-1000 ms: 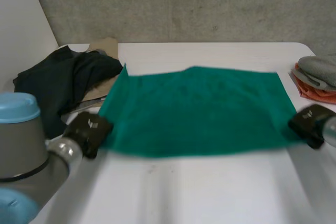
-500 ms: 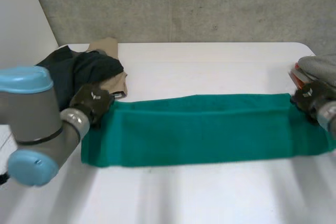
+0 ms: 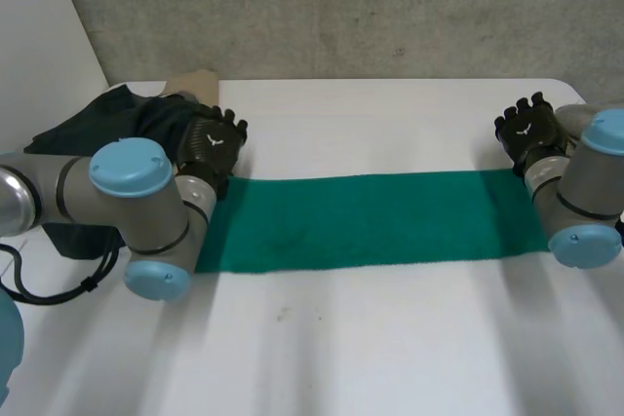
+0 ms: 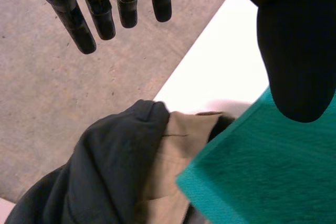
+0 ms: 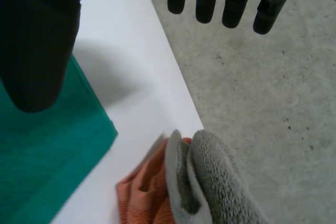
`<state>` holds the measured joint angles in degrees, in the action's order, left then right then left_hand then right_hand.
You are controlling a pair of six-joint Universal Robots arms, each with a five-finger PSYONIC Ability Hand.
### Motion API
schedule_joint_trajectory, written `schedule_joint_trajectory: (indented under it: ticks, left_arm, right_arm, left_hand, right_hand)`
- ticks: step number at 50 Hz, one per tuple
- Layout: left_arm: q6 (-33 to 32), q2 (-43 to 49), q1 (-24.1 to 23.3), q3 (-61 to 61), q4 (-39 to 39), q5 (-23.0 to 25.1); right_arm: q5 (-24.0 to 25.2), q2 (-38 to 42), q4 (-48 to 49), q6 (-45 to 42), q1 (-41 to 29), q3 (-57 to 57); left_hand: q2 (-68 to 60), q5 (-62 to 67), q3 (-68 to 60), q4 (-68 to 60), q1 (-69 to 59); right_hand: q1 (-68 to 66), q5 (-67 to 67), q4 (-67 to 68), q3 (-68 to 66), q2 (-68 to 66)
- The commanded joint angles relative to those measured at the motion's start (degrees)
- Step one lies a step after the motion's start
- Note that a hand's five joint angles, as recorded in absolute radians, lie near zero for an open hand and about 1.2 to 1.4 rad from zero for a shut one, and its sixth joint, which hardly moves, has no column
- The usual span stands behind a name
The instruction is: Fold the laundry.
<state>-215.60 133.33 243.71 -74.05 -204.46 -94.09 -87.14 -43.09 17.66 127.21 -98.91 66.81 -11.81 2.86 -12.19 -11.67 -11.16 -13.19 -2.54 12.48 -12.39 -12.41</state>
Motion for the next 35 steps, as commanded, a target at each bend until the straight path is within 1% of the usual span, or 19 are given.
schedule_joint_trajectory:
  ticks: [1, 2, 4, 5, 6, 7, 8, 9, 10, 12, 16, 20, 22, 23, 25, 28, 32, 33, 35]
  left_arm:
    - [2.0, -8.0, 0.2, -8.6, 0.6, -0.1]
    - [2.6, -9.0, 0.4, -9.6, 0.6, 0.0]
    - [4.8, -11.1, 0.7, -12.0, 0.7, 0.3]
    - [7.4, -13.1, 0.9, -14.3, 0.6, 0.5]
    - [8.9, -14.0, 0.9, -15.3, 0.6, 0.6]
    - [10.2, -14.9, 0.9, -16.3, 0.6, 0.7]
    - [11.5, -15.8, 0.9, -17.3, 0.6, 0.7]
    - [14.3, -17.6, 0.9, -18.8, 0.4, 0.8]
    - [15.3, -18.2, 0.9, -19.4, 0.4, 0.8]
    - [18.0, -19.3, 0.9, -20.6, 0.3, 1.2]
    - [19.8, -19.9, 0.6, -21.1, 0.3, 2.4]
    - [19.8, -19.8, 0.5, -21.1, 0.2, 2.9]
    - [19.9, -19.7, 0.4, -21.1, 0.2, 3.0]
    - [19.9, -19.7, 0.4, -21.2, 0.2, 3.0]
    - [19.8, -19.7, 0.4, -21.3, 0.3, 3.0]
    - [19.8, -19.9, 0.4, -21.7, 0.3, 3.0]
    - [19.7, -20.5, 0.6, -22.2, 0.2, 3.0]
    - [19.7, -20.6, 0.6, -22.3, 0.2, 3.0]
    - [19.7, -21.1, 0.7, -22.4, 0.1, 3.0]
  right_arm:
    - [2.8, -12.6, -4.5, 9.4, 0.9, 11.6]
    - [3.8, -13.7, -5.8, 10.0, 1.6, 12.6]
    - [7.7, -16.0, -9.8, 10.7, 5.3, 15.7]
    - [9.2, -16.5, -11.1, 10.9, 6.7, 16.8]
    - [10.7, -16.9, -12.5, 10.9, 7.9, 17.6]
    - [13.6, -17.1, -14.1, 10.7, 10.3, 19.2]
    - [14.9, -17.1, -14.8, 10.4, 11.3, 19.9]
    - [15.7, -17.1, -15.3, 10.3, 12.1, 20.5]
    - [17.2, -17.1, -15.4, 10.3, 13.4, 21.3]
    - [18.0, -17.0, -15.4, 10.2, 14.4, 22.0]
    - [18.3, -16.4, -14.9, 10.0, 16.2, 22.2]
    - [18.4, -14.4, -12.6, 9.8, 16.8, 22.0]
    - [18.3, -13.3, -11.0, 9.8, 17.0, 21.5]
    - [18.1, -13.0, -10.5, 9.8, 17.1, 21.3]
    - [17.6, -12.2, -9.2, 9.5, 17.5, 20.6]
    - [16.8, -11.9, -9.3, 8.5, 18.5, 19.9]
    - [13.5, -12.7, -8.9, 5.7, 21.5, 20.5]
    - [11.7, -13.1, -9.0, 4.7, 23.6, 20.6]
    - [10.2, -13.7, -9.4, 3.5, 25.9, 20.4]
  left_hand:
    - [1.8, -2.9, 2.2, 1.7, 1.2]
    - [1.8, -2.9, 2.2, 1.7, 1.2]
    - [1.8, -2.9, 2.2, 1.7, 1.2]
    - [1.8, -2.9, 2.2, 1.7, 1.2]
    - [1.8, -2.9, 2.2, 1.7, 1.2]
    - [1.8, -2.9, 2.2, 1.7, 1.2]
    - [1.8, -2.9, 2.2, 1.7, 1.2]
    - [1.8, -2.9, 2.2, 1.7, 1.2]
    - [1.8, -2.9, 2.2, 1.7, 1.2]
    - [1.8, -2.9, 2.2, 1.7, 1.2]
    - [1.8, -2.9, 2.2, 1.7, 1.2]
    - [1.8, -2.9, 2.2, 1.7, 1.2]
    - [1.8, -2.9, 2.2, 1.7, 1.2]
    - [1.8, -2.9, 2.2, 1.7, 1.2]
    - [1.8, -2.9, 2.2, 1.7, 1.2]
    - [1.8, -2.9, 2.2, 1.7, 1.2]
    - [1.8, -2.9, 2.2, 1.7, 1.2]
    - [1.8, -2.9, 2.2, 1.7, 1.2]
    - [1.8, -2.9, 2.2, 1.7, 1.2]
  right_hand:
    - [3.2, 2.5, -2.5, 2.4, 2.4]
    - [3.2, 2.5, -2.5, 2.4, 2.4]
    - [3.2, 2.5, -2.5, 2.4, 2.4]
    - [3.2, 2.5, -2.5, 2.4, 2.4]
    - [2.3, 1.6, -1.6, 1.5, 1.5]
    - [-1.4, -2.1, 2.1, -2.2, -2.2]
    - [-3.1, -3.8, 3.8, -3.9, -3.9]
    - [-4.1, -4.8, 4.8, -4.9, -4.9]
    - [-4.8, -5.4, 5.5, -5.6, -5.6]
    - [-5.1, -5.8, 5.8, -5.9, -5.9]
    - [-6.7, -7.3, 7.4, -7.5, -7.4]
    - [-10.5, -11.2, 11.2, -11.3, -11.3]
    - [-24.2, -24.9, 24.9, -25.0, -25.0]
    - [-35.3, -36.0, 36.0, -36.1, -36.1]
    - [-66.7, -67.3, 67.4, -67.5, -67.4]
    - [-66.8, -67.5, 67.5, -67.6, -67.6]
    - [-66.8, -67.5, 67.5, -67.6, -67.6]
    - [-66.8, -67.5, 67.5, -67.6, -67.6]
    - [-66.8, -67.5, 67.5, -67.6, -67.6]
